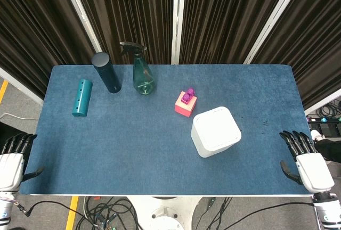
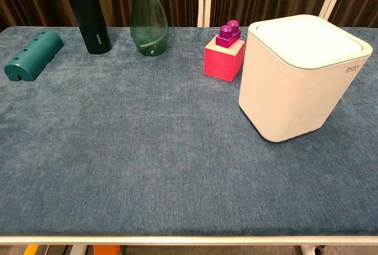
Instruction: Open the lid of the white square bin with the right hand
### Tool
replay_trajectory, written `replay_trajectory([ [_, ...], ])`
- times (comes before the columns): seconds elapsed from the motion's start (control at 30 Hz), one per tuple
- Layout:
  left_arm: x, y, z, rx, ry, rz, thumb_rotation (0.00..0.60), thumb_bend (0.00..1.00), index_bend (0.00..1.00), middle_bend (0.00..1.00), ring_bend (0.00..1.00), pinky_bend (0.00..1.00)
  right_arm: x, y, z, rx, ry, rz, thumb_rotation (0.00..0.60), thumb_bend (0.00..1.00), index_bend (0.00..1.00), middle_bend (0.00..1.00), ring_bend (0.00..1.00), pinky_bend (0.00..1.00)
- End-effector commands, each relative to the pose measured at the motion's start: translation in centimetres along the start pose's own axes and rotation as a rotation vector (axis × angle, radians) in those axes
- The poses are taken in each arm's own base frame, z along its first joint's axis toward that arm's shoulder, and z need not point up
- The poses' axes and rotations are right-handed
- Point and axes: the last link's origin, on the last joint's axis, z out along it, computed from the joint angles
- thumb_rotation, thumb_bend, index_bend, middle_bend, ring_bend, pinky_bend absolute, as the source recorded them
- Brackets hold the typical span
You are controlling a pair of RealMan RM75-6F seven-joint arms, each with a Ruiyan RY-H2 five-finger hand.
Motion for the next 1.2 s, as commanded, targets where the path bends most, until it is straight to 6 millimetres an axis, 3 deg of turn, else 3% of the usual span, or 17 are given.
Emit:
replay_trajectory([
  [0.03, -0.1, 0.0, 0.0, 0.000, -0.003, 0.001, 0.600, 0.00, 0.16, 0.14, 0.08, 0.12, 0.0, 0.0, 0.0, -0.001, 0.000, 0.002, 0.600, 0.37, 0.00, 0.08, 0.00, 0.00],
  [0.37, -0.1, 0.2, 0.1, -0.004, -0.009, 0.001, 0.600, 0.00, 0.16, 0.14, 0.08, 0.12, 0.5, -0.6, 0.7, 0.049, 0.007, -0.001, 0.600, 0.37, 0.00, 0.08, 0.00, 0.00],
  [0.53, 0.0, 0.2, 0.3, -0.010, -0.003, -0.001, 0.600, 0.00, 0.16, 0.14, 0.08, 0.12, 1.7, -3.2, 3.2, 0.199, -0.006, -0.029, 0.600, 0.37, 0.03, 0.12, 0.00, 0.00],
  [0.7, -0.1, 0.1, 0.1, -0.007, -0.007, -0.002, 0.600, 0.00, 0.16, 0.14, 0.08, 0.12, 2.5, -6.9, 6.5, 0.348, -0.064, -0.130, 0.600, 0.36, 0.23, 0.23, 0.00, 0.00],
  [0.87, -0.4, -0.2, -0.2, 0.009, -0.013, -0.009, 0.600, 0.00, 0.16, 0.14, 0.08, 0.12, 2.1, -9.5, 8.4, 0.421, -0.115, -0.178, 0.600, 0.36, 0.25, 0.24, 0.00, 0.00],
  [1.2, -0.7, -0.7, -0.1, 0.015, -0.023, -0.014, 0.600, 0.00, 0.16, 0.14, 0.08, 0.12, 0.2, -10.7, 9.9, 0.418, -0.171, -0.190, 0.600, 0.36, 0.27, 0.26, 0.00, 0.00],
])
